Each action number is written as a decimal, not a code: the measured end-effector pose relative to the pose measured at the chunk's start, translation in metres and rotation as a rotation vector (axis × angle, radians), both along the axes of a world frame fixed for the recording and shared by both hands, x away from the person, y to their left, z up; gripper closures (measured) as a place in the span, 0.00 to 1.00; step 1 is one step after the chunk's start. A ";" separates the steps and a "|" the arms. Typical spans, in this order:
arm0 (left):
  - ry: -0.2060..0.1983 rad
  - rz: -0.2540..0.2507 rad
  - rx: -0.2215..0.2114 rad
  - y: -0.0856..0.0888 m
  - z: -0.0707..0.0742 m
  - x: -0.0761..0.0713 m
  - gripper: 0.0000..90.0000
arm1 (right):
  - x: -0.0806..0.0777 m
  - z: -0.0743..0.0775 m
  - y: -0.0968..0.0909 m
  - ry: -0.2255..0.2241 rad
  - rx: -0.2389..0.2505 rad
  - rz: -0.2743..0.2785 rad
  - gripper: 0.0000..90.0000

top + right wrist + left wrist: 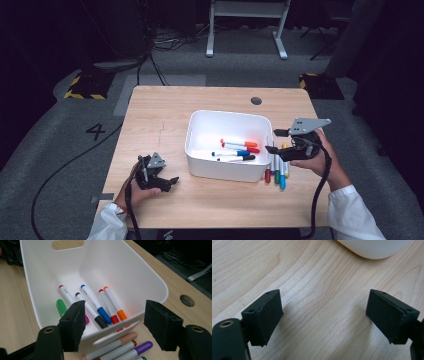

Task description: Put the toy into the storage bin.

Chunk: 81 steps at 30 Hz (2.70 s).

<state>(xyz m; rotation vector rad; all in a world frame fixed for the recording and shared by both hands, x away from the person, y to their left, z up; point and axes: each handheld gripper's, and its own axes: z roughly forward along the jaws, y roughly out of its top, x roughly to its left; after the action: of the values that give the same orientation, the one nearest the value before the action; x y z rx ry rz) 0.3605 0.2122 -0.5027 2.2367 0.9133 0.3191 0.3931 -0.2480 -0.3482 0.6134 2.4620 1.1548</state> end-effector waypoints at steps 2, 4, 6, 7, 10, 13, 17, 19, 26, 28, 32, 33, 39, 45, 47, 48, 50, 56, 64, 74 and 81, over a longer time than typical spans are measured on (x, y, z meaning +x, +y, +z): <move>0.000 0.000 0.000 0.000 0.000 0.000 0.15 | -0.003 -0.001 -0.011 -0.006 0.021 -0.027 0.38; 0.000 0.000 0.000 0.000 0.000 0.000 0.15 | -0.006 -0.003 -0.021 -0.019 0.021 -0.065 0.38; 0.000 0.000 0.000 0.000 0.000 0.000 0.15 | -0.009 -0.008 -0.030 -0.027 0.014 -0.092 0.38; 0.000 0.000 0.000 0.000 0.000 0.000 0.15 | -0.010 -0.011 -0.034 -0.029 0.003 -0.107 0.38; 0.000 0.000 0.000 0.000 0.000 0.000 0.15 | -0.011 -0.023 -0.045 -0.024 -0.023 -0.155 0.38; -0.002 -0.001 0.002 0.000 0.000 0.000 0.15 | -0.008 -0.041 -0.055 0.015 -0.011 -0.208 0.38; -0.002 -0.001 0.002 0.000 0.000 0.000 0.15 | 0.001 -0.069 -0.067 0.062 -0.045 -0.284 0.38; -0.002 -0.001 0.002 0.000 0.000 0.000 0.15 | 0.005 -0.080 -0.071 0.091 -0.044 -0.309 0.38; -0.002 -0.001 0.002 0.000 0.000 0.000 0.15 | 0.014 -0.111 -0.077 0.167 -0.047 -0.356 0.39; -0.002 -0.001 0.002 0.000 0.000 0.000 0.15 | 0.015 -0.114 -0.077 0.176 -0.046 -0.361 0.39; -0.002 -0.001 0.002 0.000 0.000 0.000 0.15 | 0.018 -0.121 -0.078 0.185 -0.061 -0.367 0.40; -0.001 -0.001 0.003 0.000 0.000 0.000 0.15 | 0.019 -0.123 -0.077 0.198 -0.053 -0.376 0.40; -0.002 -0.001 0.002 0.000 0.000 0.000 0.15 | 0.021 -0.128 -0.081 0.212 -0.056 -0.390 0.41; -0.001 -0.001 0.002 0.000 0.000 0.000 0.15 | 0.024 -0.135 -0.090 0.238 -0.088 -0.437 0.41; -0.002 -0.001 0.002 0.000 0.000 0.000 0.15 | 0.025 -0.136 -0.095 0.244 -0.085 -0.451 0.42; -0.002 -0.001 0.002 0.000 0.000 0.000 0.15 | 0.027 -0.136 -0.098 0.244 -0.079 -0.463 0.42; -0.001 -0.001 0.002 0.000 0.000 0.000 0.15 | 0.030 -0.136 -0.105 0.250 -0.070 -0.489 0.42; -0.001 0.000 0.002 0.000 0.000 0.000 0.15 | 0.037 -0.138 -0.118 0.250 -0.039 -0.576 0.54; -0.001 0.000 0.002 0.000 0.000 0.000 0.15 | 0.039 -0.139 -0.122 0.219 -0.020 -0.615 0.82; -0.001 -0.001 0.001 0.000 0.000 0.000 0.15 | 0.036 -0.137 -0.127 0.206 0.019 -0.586 0.83; 0.000 -0.001 0.001 0.000 0.000 0.000 0.15 | 0.024 -0.109 -0.129 0.134 0.148 -0.522 0.83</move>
<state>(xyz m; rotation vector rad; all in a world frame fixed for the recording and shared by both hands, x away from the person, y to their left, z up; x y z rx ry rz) 0.3607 0.2122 -0.5026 2.2381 0.9120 0.3196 0.4166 -0.3773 -0.4573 1.3189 2.1284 1.1054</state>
